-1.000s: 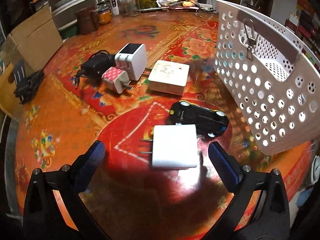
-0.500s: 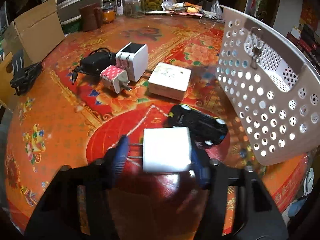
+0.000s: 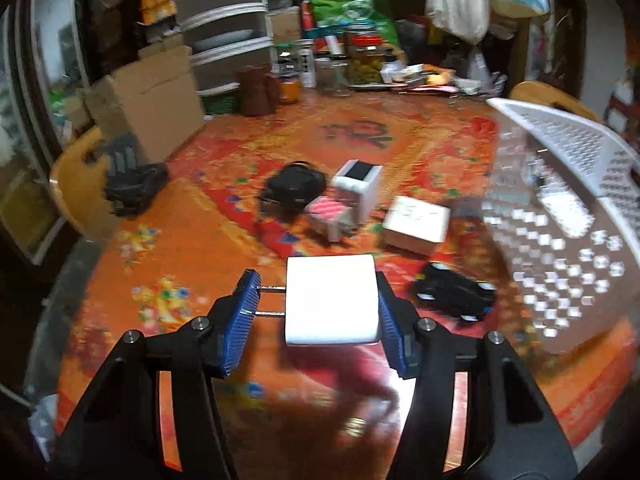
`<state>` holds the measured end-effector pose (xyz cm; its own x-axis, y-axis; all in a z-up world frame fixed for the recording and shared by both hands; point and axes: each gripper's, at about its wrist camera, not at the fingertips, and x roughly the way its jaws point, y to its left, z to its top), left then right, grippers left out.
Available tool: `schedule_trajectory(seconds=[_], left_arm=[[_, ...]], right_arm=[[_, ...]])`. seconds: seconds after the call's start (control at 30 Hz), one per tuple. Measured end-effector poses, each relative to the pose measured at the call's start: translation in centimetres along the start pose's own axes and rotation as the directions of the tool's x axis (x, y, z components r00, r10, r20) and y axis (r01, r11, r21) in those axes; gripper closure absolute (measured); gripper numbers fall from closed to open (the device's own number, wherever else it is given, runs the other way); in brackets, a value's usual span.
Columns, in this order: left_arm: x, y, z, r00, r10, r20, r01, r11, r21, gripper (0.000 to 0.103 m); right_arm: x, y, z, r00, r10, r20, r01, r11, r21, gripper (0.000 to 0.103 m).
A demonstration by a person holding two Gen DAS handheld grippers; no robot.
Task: Organize rigid objects
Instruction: 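Carry the small white adapter into the basket and open the left tool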
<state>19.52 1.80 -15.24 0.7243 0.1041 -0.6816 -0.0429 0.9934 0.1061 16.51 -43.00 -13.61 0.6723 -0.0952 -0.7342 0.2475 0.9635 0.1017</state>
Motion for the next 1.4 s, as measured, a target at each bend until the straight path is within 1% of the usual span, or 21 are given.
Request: schedule_trajectory(seconds=[0.07,0.13,0.27,0.47,0.57,0.73,0.9,1.0,1.1,1.17,1.2,1.3,1.33,1.4], left_arm=[[0.3,0.2,0.1,0.997,0.076,0.003,-0.076,0.997,0.013,0.05],[0.7,0.5,0.3,0.995,0.1,-0.003,-0.1,0.995,0.011,0.05],[1.0,1.1,0.8,0.994,0.107,-0.008,-0.107,0.994,0.004,0.05],[0.6,0.4,1.5,0.994,0.113,0.007,-0.113,0.993,0.019,0.05],[-0.2,-0.3,2.2,0.993,0.118,0.031,-0.119,0.992,0.033,0.05],[-1.4,-1.9,3.6,0.986,0.145,0.08,-0.151,0.986,0.073,0.05],[-2.2,-3.3,5.0,0.983,0.152,0.103,-0.163,0.981,0.104,0.05],[-3.3,-4.3,6.0,0.977,0.163,0.14,-0.181,0.974,0.133,0.05],[-5.2,-5.4,7.7,0.967,0.165,0.193,-0.197,0.968,0.156,0.05],[-6.1,-6.1,8.8,0.964,0.165,0.21,-0.203,0.964,0.173,0.05],[-6.4,-6.7,9.4,0.964,0.166,0.206,-0.206,0.96,0.188,0.05],[-6.3,-8.8,11.0,0.979,0.135,0.15,-0.169,0.956,0.242,0.05],[-6.2,-9.8,11.4,0.982,0.13,0.135,-0.162,0.949,0.269,0.05],[-5.9,-12.2,11.8,0.983,0.13,0.132,-0.167,0.928,0.334,0.05]], right_arm=[[0.0,0.0,0.0,1.0,0.001,0.0,-0.001,1.0,-0.001,0.09],[0.0,0.0,0.0,1.0,0.005,0.002,-0.005,1.0,-0.001,0.09],[0.0,-0.1,-0.1,1.0,0.012,0.004,-0.012,1.0,0.001,0.09],[0.0,-0.1,-0.1,1.0,0.02,0.006,-0.02,1.0,-0.001,0.09],[0.0,-0.1,-0.1,1.0,0.024,0.006,-0.024,1.0,-0.002,0.09],[0.0,-0.1,-0.1,1.0,0.024,0.007,-0.024,1.0,-0.001,0.09],[0.0,-0.1,-0.1,1.0,0.027,0.008,-0.027,1.0,-0.003,0.09],[0.0,-0.1,-0.1,0.999,0.032,0.012,-0.032,0.999,-0.004,0.09],[-0.1,-0.2,0.0,0.999,0.035,0.015,-0.035,0.999,-0.004,0.09],[-0.1,-0.2,0.0,0.999,0.04,0.014,-0.04,0.999,-0.001,0.09],[-0.1,-0.2,0.0,0.999,0.042,0.013,-0.042,0.999,0.0,0.09],[0.0,-0.2,0.0,0.999,0.042,0.014,-0.042,0.999,0.0,0.09],[0.0,-0.2,0.0,0.999,0.042,0.013,-0.042,0.999,-0.002,0.09],[0.0,-0.2,0.0,0.999,0.042,0.012,-0.042,0.999,-0.005,0.09]])
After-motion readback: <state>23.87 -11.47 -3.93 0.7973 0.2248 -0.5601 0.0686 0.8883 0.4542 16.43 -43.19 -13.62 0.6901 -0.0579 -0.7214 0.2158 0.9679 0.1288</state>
